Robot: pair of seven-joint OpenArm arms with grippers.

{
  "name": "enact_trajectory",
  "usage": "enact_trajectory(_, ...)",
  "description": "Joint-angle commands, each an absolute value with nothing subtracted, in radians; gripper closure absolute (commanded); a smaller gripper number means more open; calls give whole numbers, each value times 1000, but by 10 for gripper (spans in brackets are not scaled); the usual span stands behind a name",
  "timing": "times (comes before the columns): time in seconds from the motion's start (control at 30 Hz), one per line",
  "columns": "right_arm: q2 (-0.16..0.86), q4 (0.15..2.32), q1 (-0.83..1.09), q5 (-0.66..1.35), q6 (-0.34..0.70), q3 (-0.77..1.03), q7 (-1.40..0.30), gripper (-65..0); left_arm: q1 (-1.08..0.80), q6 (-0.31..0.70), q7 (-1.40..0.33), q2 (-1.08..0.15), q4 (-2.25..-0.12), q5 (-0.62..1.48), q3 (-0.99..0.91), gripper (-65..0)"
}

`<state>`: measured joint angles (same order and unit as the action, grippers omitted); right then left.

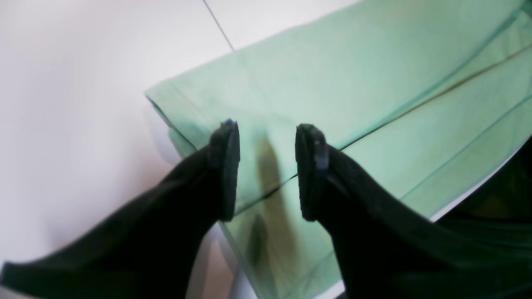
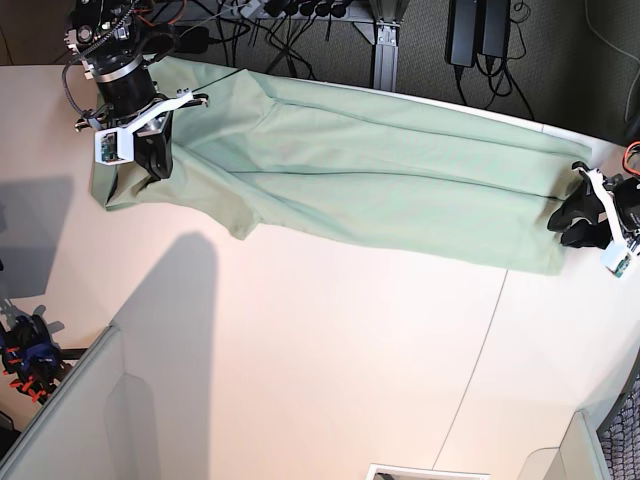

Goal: Fold the T-shirt properly
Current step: 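Regrasp the shirt ends with both grippers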

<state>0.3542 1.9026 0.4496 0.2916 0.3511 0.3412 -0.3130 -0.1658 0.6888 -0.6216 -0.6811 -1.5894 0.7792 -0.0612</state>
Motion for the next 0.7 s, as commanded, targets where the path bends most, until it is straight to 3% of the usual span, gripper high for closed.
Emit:
enact_trajectory(0.0,365,1927,451,300,348,350,-293,0,-154,698,-603,-700,-1604,797,-73,-259)
enact_trajectory(0.4,363,1974,513,314,348,350,-340,0,-155,698,-603,-698,-1604,797,-73,-259)
enact_trajectory(0.57,363,1948,513,311,348,350,-368,-8,-156,698,-603,-698,-1604,797,-73,-391)
enact_trajectory(0.67,363,1938,513,316,348,350,-417,-244,-155,698,-603,-698,-1604,789,-73,-409)
